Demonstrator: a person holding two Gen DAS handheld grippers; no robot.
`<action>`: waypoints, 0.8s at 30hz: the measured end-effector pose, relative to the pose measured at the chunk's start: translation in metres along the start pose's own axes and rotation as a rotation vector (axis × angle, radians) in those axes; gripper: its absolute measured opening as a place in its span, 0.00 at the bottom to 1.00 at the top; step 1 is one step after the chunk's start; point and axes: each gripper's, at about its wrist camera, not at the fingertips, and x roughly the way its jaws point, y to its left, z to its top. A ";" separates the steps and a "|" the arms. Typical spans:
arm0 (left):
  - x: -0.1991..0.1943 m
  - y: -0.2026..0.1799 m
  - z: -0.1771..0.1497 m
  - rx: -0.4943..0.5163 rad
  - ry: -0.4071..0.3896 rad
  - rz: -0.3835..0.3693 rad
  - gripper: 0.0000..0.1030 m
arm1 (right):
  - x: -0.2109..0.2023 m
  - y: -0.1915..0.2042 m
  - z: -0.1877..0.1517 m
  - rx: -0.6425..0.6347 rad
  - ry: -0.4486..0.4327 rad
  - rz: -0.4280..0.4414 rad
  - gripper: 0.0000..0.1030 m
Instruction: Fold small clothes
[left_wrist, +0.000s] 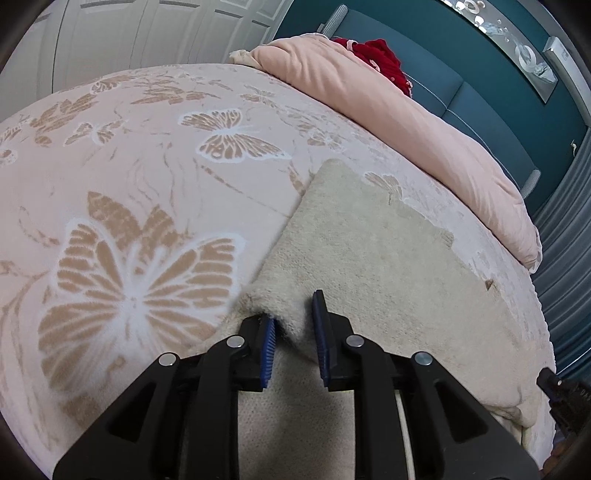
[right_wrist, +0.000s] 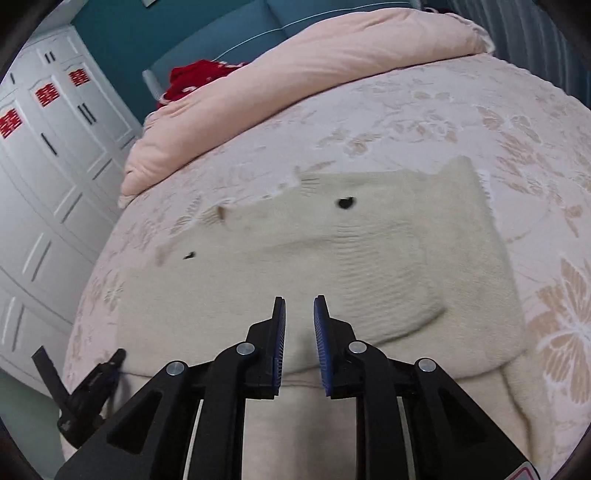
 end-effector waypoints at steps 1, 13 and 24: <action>-0.006 -0.005 0.001 -0.011 0.007 -0.019 0.33 | 0.005 0.019 0.002 -0.029 0.011 0.032 0.18; -0.003 -0.019 0.031 0.023 0.021 0.120 0.70 | 0.146 0.169 -0.007 -0.279 0.243 0.117 0.03; 0.036 -0.009 0.017 0.183 0.052 0.226 0.82 | 0.031 -0.107 0.026 0.114 0.036 -0.097 0.00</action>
